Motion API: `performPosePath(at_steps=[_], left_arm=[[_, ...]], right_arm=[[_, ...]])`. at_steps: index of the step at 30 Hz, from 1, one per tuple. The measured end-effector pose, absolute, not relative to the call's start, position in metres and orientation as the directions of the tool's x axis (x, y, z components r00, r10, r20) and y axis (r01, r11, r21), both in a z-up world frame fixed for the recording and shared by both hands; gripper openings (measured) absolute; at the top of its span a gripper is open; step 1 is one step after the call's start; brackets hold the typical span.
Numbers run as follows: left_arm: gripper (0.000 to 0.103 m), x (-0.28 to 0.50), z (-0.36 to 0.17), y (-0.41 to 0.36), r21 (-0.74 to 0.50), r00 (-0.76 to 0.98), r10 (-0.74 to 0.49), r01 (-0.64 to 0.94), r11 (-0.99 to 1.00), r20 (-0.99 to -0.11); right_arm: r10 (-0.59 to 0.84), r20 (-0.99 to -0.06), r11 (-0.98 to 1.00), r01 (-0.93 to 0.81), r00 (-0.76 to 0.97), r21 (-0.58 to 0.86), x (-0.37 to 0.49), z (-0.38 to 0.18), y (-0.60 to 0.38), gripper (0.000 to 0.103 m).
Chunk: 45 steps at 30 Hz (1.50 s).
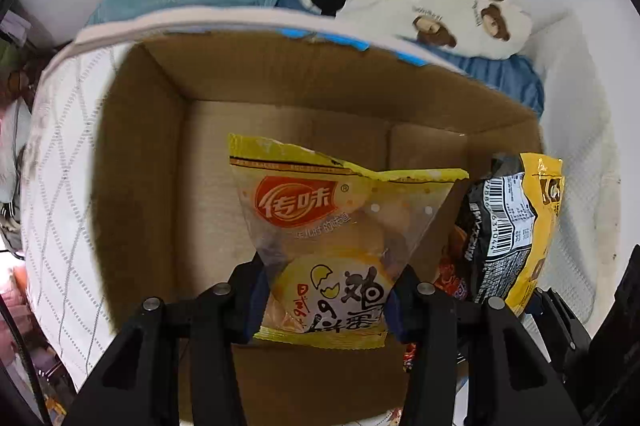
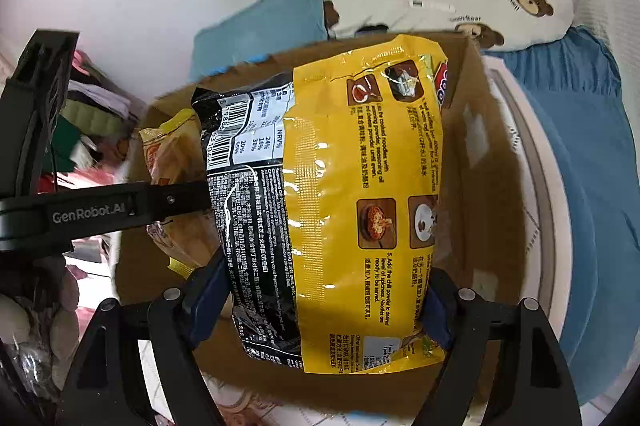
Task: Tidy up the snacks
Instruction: 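Carry both bags into the cardboard box and open both grippers, then grasp the white panda chip bag with the left gripper while the right grasps the orange chip bag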
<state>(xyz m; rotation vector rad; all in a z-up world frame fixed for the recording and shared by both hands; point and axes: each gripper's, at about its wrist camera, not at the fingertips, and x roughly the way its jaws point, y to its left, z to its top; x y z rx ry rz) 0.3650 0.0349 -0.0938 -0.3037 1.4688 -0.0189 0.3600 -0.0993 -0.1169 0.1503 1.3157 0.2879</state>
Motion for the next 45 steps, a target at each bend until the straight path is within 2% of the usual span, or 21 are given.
performPosePath(at_steps=[8, 10, 11, 12, 13, 28, 45], left_arm=[[0.046, 0.383, -0.117, 0.035, -0.183, 0.032, -0.180, -0.200, 0.963, -0.983], [0.060, 0.387, -0.117, 0.040, -0.202, 0.042, -0.198, -0.208, 0.957, -0.979], [0.081, 0.387, -0.114, 0.041, -0.198, 0.051, -0.192, -0.209, 0.958, -0.980], [0.099, 0.387, -0.112, 0.042, -0.195, 0.061, -0.186, -0.207, 0.959, -0.981], [0.100, 0.388, -0.110, 0.044, -0.194, 0.072, -0.182, -0.203, 0.960, -0.981], [0.100, 0.348, -0.081, 0.042, -0.117, 0.196, -0.087, -0.152, 0.981, -0.977], [0.100, 0.264, -0.018, 0.037, -0.093, 0.399, -0.034, -0.129, 0.987, -0.916]], right_arm=[[0.273, -0.950, 0.960, -0.109, 0.155, 0.258, 0.391, -0.152, -0.086, 0.084], [0.270, -0.954, 0.961, -0.102, 0.132, 0.258, 0.400, -0.160, -0.087, 0.090], [0.264, -0.956, 0.962, -0.107, 0.132, 0.251, 0.401, -0.161, -0.088, 0.099], [0.251, -0.959, 0.965, -0.109, 0.136, 0.237, 0.402, -0.161, -0.089, 0.100], [0.232, -0.963, 0.970, -0.113, 0.139, 0.217, 0.406, -0.162, -0.092, 0.100], [0.155, -0.968, 0.985, -0.104, 0.195, 0.137, 0.362, -0.135, -0.106, 0.100], [0.144, -0.910, 0.985, -0.143, 0.388, 0.094, 0.286, -0.059, -0.107, 0.100]])
